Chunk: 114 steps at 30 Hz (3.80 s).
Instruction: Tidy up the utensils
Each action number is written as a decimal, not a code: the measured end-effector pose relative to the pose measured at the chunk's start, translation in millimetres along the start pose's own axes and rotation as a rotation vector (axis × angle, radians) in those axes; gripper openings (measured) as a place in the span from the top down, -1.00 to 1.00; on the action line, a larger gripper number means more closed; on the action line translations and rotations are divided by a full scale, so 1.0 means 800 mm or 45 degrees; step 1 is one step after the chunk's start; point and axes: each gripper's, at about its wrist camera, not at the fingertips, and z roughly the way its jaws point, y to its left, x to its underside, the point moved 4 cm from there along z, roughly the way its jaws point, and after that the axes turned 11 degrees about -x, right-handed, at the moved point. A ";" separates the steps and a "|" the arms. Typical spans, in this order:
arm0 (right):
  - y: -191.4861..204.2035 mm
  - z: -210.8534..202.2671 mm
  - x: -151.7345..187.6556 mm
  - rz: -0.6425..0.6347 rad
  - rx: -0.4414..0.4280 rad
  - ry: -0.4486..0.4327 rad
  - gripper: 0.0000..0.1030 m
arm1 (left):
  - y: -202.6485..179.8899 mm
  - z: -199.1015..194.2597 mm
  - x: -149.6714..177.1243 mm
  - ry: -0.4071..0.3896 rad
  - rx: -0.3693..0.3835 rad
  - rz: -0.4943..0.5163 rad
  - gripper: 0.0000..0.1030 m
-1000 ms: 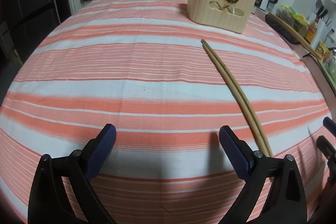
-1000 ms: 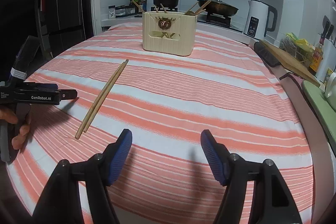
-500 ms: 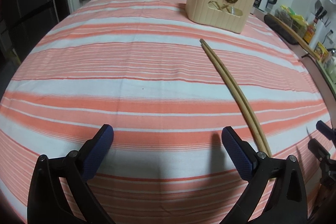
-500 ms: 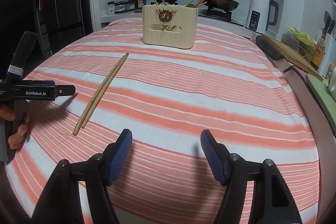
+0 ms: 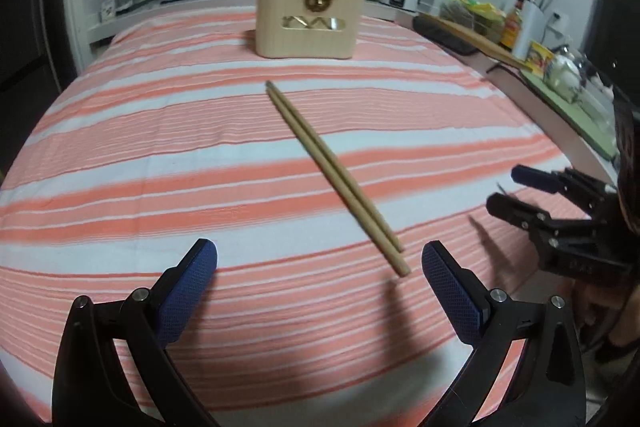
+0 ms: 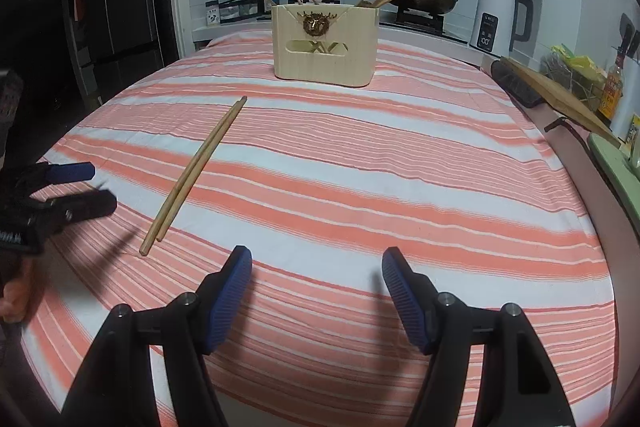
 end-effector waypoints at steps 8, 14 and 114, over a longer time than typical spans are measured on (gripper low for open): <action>-0.002 -0.003 0.000 0.020 -0.004 -0.022 -0.34 | -0.021 0.012 0.002 0.035 -0.119 0.116 -0.96; -0.003 -0.003 -0.001 0.022 -0.006 -0.022 -0.34 | -0.028 0.021 0.006 0.071 -0.118 0.155 -0.33; -0.018 -0.174 -0.137 -0.085 -0.007 -0.312 0.90 | 0.082 -0.137 -0.102 -0.171 -0.158 -0.012 0.91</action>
